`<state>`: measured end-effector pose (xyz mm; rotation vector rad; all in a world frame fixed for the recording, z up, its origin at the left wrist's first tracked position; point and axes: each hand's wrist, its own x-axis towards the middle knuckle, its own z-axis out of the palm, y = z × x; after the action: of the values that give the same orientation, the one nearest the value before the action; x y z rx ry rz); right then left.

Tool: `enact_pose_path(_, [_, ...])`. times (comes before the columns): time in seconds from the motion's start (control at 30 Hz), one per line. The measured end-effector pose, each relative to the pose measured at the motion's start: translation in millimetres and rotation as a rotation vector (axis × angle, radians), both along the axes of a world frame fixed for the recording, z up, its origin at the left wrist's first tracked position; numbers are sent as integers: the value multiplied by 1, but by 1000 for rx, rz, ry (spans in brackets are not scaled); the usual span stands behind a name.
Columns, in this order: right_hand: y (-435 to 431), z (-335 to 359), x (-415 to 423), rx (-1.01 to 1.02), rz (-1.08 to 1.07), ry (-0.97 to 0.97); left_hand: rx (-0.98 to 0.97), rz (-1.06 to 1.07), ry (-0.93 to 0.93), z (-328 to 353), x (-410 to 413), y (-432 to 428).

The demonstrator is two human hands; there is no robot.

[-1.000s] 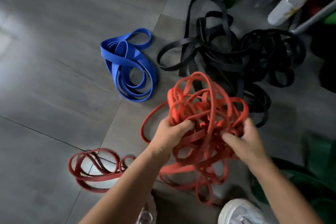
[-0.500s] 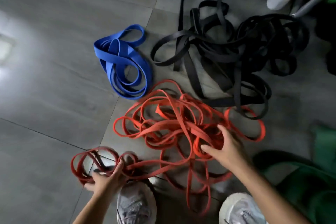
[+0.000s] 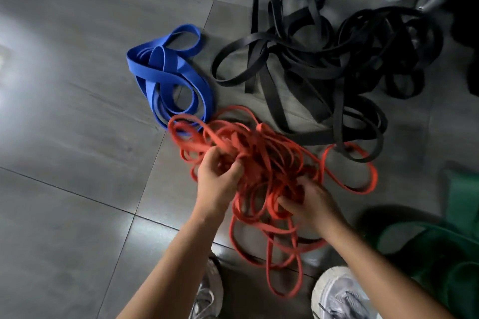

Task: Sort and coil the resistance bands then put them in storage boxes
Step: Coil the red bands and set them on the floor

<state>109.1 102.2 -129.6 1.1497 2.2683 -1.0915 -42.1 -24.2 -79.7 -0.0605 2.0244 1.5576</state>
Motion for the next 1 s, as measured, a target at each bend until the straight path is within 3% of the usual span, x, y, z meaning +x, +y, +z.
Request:
enact_pose_path(0.07, [6, 4, 2, -41, -160, 88, -20, -37, -28, -1, 1, 1])
enact_pose_path(0.2, [13, 11, 11, -15, -255, 275, -378, -57, -94, -21, -1, -24])
enact_pose_path(0.33, [11, 28, 11, -76, -315, 330, -422, -93, -35, -2, 7, -41])
enact_pose_path(0.47, [19, 76, 7, 10, -78, 277, -493, -215, -59, 39, 25, -40])
enact_pose_path(0.57, [23, 135, 6, 103, 126, 169, -408, -344, -93, 86, 35, -31])
enact_pose_path(0.73, [12, 251, -9, 201, 383, 152, -389, -619, 136, 180, 40, -10])
enact_pose_path(0.87, [-18, 332, -24, 319, 420, 318, -325, -825, 434, 262, 45, -7])
enact_pose_path(1.0, [-42, 397, -20, 284, 288, 535, -380, -805, 640, 322, 53, -20])
